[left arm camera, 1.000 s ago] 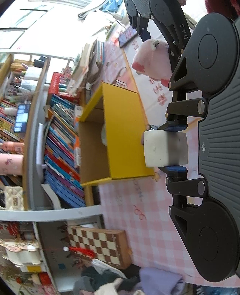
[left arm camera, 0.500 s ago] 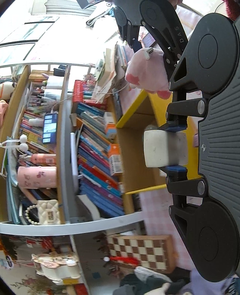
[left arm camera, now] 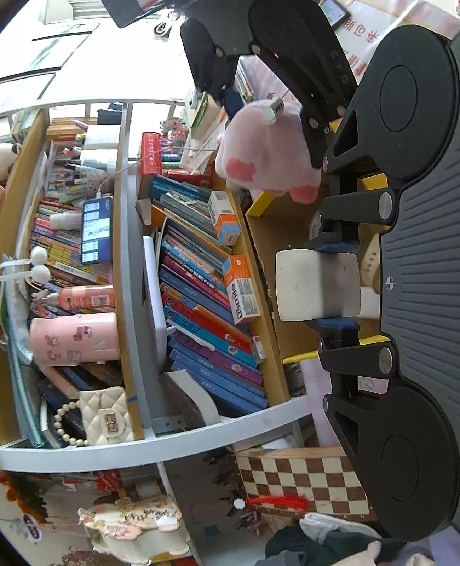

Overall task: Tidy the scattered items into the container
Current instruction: 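Lift the white cube and plush pig with both grippers toward the yellow box, then lower the cube and plush pig into the box and open both grippers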

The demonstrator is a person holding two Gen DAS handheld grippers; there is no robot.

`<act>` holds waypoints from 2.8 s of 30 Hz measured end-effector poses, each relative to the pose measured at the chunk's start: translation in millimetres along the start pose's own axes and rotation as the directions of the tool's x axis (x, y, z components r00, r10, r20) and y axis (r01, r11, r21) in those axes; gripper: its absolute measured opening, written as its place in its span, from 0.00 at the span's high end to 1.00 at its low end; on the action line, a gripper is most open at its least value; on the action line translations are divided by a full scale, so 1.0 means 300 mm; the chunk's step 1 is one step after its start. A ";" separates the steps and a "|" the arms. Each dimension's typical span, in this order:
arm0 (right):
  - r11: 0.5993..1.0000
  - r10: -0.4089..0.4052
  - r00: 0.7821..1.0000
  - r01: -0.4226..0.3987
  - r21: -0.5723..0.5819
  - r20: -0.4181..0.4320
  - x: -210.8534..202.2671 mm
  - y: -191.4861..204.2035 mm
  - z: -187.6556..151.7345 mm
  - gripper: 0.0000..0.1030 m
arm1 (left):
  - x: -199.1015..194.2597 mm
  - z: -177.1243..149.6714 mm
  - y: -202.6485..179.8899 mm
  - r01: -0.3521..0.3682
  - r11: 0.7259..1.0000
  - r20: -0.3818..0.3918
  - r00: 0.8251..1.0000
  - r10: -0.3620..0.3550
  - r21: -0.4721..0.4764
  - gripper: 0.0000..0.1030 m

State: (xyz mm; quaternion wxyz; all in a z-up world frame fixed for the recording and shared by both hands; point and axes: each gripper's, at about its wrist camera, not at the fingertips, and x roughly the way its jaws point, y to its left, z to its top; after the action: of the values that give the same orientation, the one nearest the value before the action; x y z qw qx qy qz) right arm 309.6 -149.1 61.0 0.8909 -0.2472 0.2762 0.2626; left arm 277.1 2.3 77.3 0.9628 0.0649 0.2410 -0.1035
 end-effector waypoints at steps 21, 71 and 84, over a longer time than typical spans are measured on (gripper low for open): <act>0.976 0.128 0.978 -0.154 -0.152 -0.167 0.373 -0.028 0.041 0.23 | 0.355 0.002 0.034 -0.014 1.000 -0.208 0.978 0.018 0.024 0.68; 0.983 0.125 0.977 -0.146 -0.114 -0.174 0.378 -0.062 0.063 0.07 | 0.303 0.019 0.003 -0.040 0.995 -0.172 0.984 0.056 0.093 0.23; 0.991 0.084 0.990 -0.095 -0.090 -0.114 0.228 -0.045 0.057 0.07 | 0.143 0.030 -0.047 -0.032 0.992 -0.096 0.994 0.043 0.121 0.19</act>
State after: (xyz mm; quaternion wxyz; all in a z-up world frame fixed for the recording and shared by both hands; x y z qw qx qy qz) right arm 372.5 -126.4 35.0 0.8489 -0.2908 0.3228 0.3012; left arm 314.9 -20.1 63.8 0.9459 0.1320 0.2802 -0.0963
